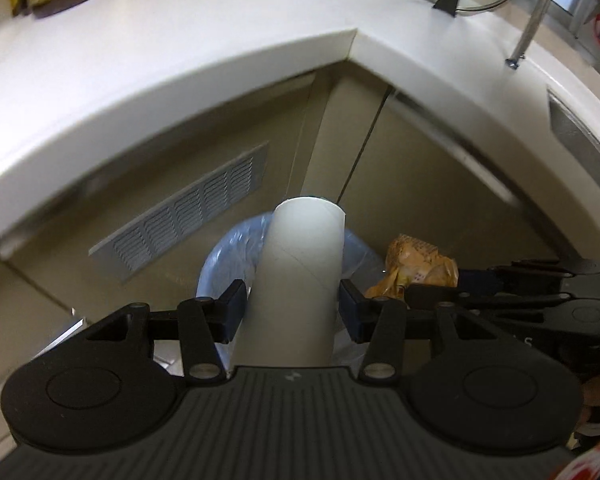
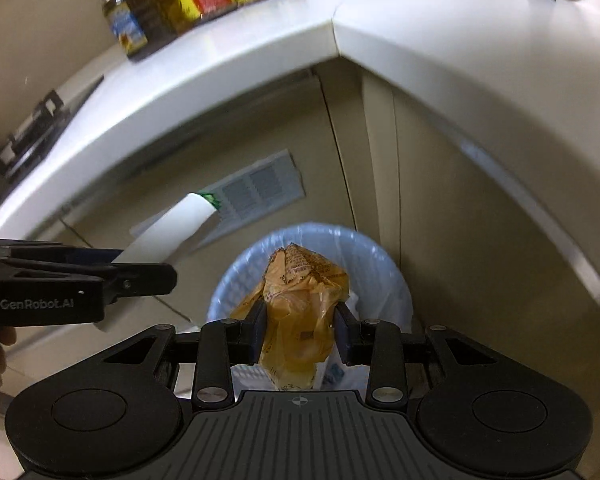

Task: Collect trash
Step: 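Carry the paper roll and paper bag down over the trash bin with both tools, then open both tools to drop the paper roll and bag into the bin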

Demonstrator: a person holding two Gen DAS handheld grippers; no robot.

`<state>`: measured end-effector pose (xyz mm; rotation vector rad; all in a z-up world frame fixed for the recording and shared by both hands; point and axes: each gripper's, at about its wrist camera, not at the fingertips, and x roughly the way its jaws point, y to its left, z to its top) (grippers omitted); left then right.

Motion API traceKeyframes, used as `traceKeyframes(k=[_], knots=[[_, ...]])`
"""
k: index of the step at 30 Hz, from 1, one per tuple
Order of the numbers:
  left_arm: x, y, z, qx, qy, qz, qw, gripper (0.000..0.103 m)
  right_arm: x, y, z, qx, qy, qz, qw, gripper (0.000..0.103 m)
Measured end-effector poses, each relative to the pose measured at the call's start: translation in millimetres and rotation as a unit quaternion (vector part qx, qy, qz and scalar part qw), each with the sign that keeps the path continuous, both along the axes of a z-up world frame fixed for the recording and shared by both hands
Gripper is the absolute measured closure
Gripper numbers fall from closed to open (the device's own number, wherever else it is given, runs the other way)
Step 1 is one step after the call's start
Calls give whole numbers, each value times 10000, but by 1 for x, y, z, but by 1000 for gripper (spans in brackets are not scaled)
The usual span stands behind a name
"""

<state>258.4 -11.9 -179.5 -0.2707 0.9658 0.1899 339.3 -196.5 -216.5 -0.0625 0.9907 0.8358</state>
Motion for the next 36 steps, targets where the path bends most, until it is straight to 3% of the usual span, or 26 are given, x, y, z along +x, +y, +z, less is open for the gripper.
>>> traceKeyframes(k=[13,30,33,36], knots=[[-7,-1,-48,24,243,275,9993,56,0,11,-40,-247,46,37,9997,67],[14,6,-85,-118,390,246,9989,56,16,30,-90,-433,371,-113,9983,67],[19,8,-90,-153,405,248,9988,56,21,31,-98,-408,445,-219,9979,62],[24,10,-94,-149,428,238,9987,56,26,33,-106,-434,544,-325,9970,50]])
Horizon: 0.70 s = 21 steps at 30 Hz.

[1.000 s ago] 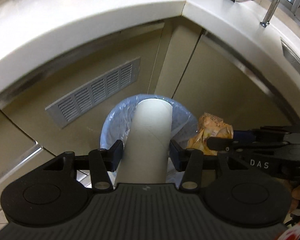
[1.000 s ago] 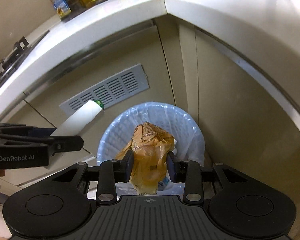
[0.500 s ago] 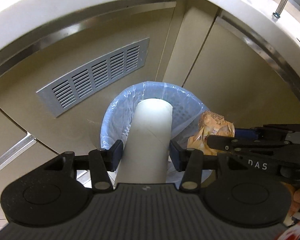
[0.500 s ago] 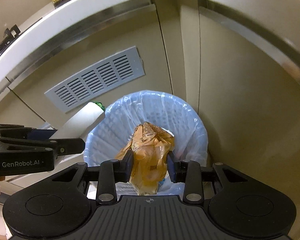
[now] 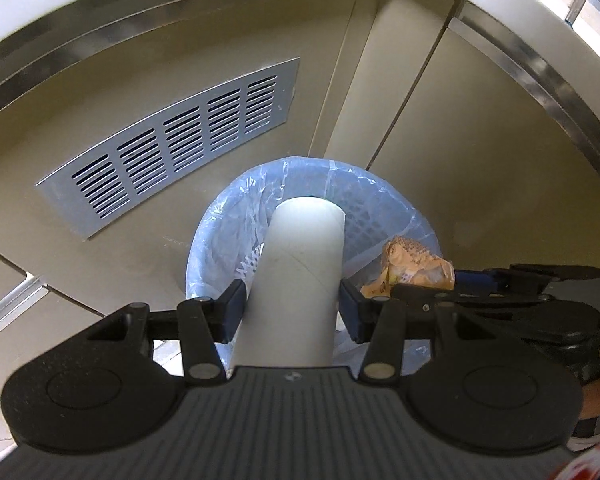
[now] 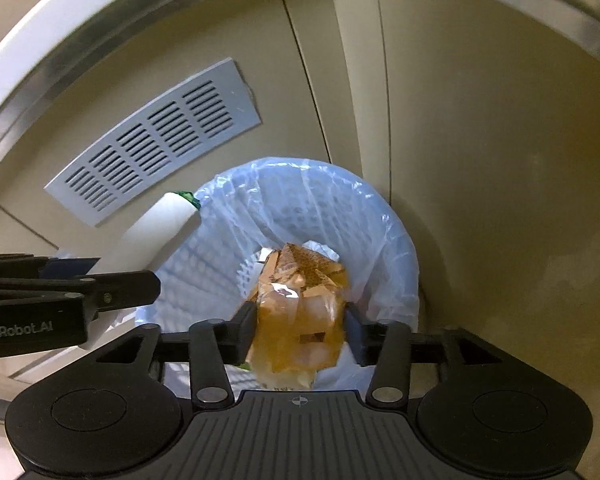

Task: Collect trash
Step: 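Open both tools to drop the paper roll and bag into the bin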

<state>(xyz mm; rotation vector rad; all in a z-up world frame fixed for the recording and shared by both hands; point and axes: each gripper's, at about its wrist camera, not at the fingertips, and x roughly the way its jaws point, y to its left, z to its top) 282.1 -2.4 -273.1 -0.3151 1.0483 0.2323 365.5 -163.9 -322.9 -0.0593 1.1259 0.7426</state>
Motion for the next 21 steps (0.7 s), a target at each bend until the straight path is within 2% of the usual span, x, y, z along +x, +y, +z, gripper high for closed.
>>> traceKeyframes(k=[1,4,15,21], knots=[[1,1,-1,-7,6,4,10000,56,0,0,-2,0,13,-46,10000,45],[5,3,-5,-34,36,3,10000,56,4,0,-5,47,10,-163,9999,39],[16,3,-17,-155,154,-120,9997,56,9,-6,-7,-101,119,-418,9990,38],[24,1,-26,-214,209,-255,9992,56,11,-10,-4,-157,5,-518,9985,38]])
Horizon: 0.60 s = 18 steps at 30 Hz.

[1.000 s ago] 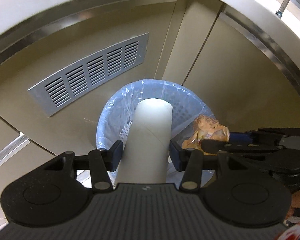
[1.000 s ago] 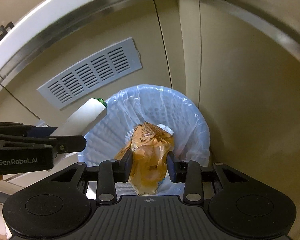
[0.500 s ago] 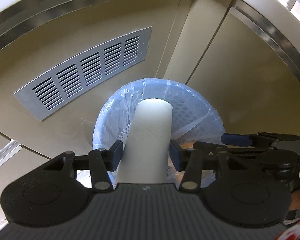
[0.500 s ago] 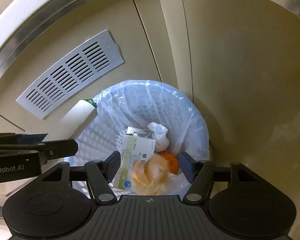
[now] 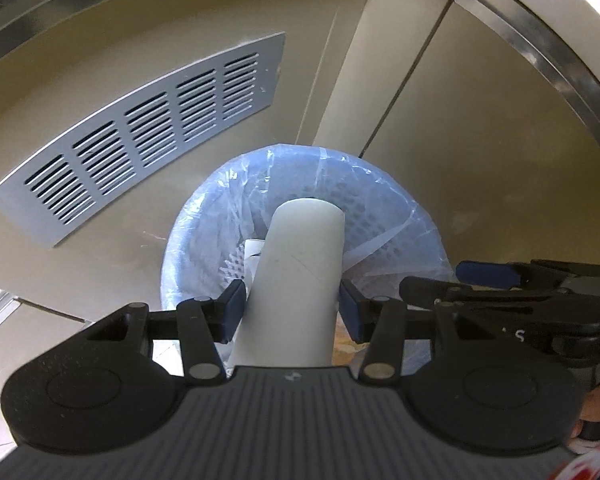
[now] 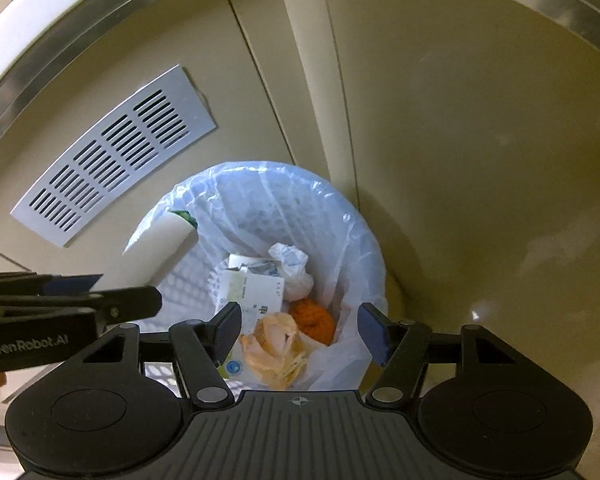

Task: Collect trash
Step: 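Open both tools to drop the paper roll and bag into the bin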

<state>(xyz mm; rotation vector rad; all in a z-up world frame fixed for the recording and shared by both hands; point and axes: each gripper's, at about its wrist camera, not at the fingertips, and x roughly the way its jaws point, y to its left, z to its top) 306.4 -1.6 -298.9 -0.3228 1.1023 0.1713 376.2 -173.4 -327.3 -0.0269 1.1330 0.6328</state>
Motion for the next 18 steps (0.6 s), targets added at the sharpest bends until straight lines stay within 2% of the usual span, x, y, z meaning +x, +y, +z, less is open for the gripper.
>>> traceKeyframes(k=[5,9,18], knots=[[7,-2,-5,-44,-30,-95,9999,56,3,-4,2,42,-6,-223,9997,38],[11,-2,-7,-36,-40,-115,9999,44,3,-7,3,55,16,-361,9993,38],[10,-1,-6,-13,62,-129,9999,44,-5,-7,11,127,26,-306,9994,39]])
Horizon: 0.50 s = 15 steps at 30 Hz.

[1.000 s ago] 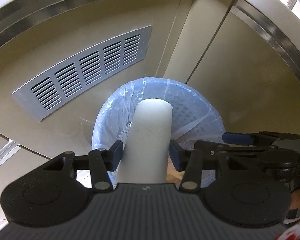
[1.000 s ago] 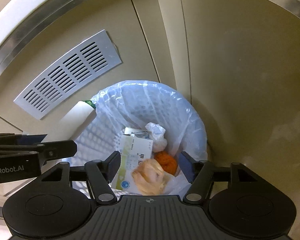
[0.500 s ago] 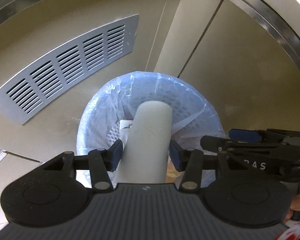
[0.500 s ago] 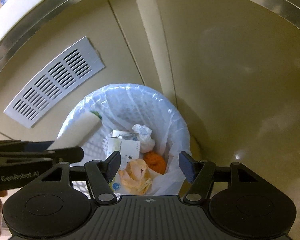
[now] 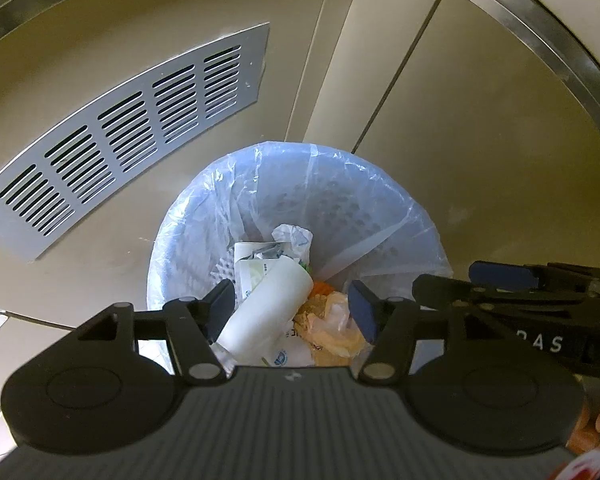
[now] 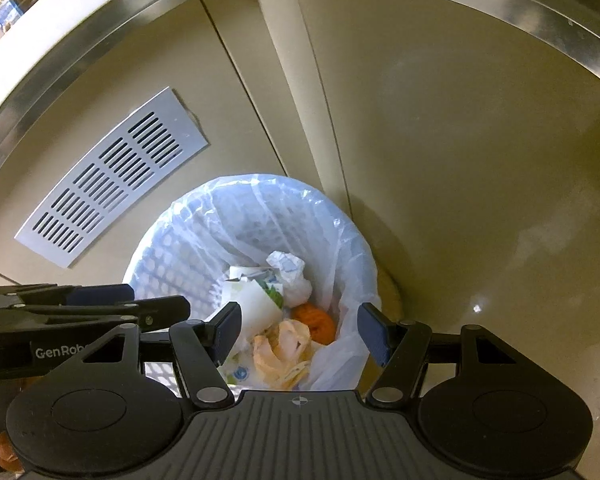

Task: Collect trash
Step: 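Open both tools to drop the paper roll and bag into the bin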

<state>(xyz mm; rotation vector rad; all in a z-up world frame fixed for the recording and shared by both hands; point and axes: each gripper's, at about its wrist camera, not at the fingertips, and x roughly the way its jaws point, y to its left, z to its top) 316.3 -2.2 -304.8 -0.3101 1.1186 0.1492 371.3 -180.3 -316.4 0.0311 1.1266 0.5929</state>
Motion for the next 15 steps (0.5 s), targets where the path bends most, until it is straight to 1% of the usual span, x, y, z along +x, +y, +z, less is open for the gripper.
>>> traceKeyframes(k=[6,8,15], knots=[[-6,0,7,53,-33,51,10000,44,-6,-1,5,28,-51,48,10000,39],[-8,1,9,74,-44,84,9999,44,-7,-1,7,-18,-148,19,9999,39],[-16,-1,22,159,-157,208,9995,44,-14,-2,20,51,-260,93,9996,39]])
